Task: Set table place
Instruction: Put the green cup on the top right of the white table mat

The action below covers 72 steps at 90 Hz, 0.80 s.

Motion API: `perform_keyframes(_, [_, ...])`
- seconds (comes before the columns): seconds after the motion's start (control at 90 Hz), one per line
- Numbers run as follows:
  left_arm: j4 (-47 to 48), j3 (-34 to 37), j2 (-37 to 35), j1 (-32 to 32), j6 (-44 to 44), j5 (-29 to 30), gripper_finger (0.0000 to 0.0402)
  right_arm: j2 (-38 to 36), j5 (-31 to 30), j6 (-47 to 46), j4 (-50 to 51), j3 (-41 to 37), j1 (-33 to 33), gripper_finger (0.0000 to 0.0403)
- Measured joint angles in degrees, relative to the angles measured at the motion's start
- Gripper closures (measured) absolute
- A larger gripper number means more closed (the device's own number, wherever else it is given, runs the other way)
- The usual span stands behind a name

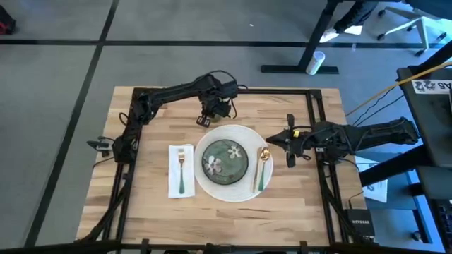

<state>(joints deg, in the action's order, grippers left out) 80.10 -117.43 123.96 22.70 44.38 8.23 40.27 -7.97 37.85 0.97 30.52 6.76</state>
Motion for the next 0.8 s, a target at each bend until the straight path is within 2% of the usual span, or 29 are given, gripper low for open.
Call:
perform_keyframes(0.367, [-2.7, -0.9, 0.1, -0.6, 1.0, -0.8, 0.0401, 0.0, 0.0, 0.0, 0.0, 0.0, 0.0, 0.0403])
perform_keyframes(0.544, [-2.7, -3.4, 0.2, -1.4, 1.6, -2.1, 0.0401, 0.0, 0.0, 0.0, 0.1, 0.0, 0.0, 0.0403])
perform_keyframes(0.8, [-1.1, -2.9, 0.3, -1.4, 1.5, -2.2, 0.0401, 0.0, 0.0, 0.0, 0.1, -0.1, 0.0, 0.0403])
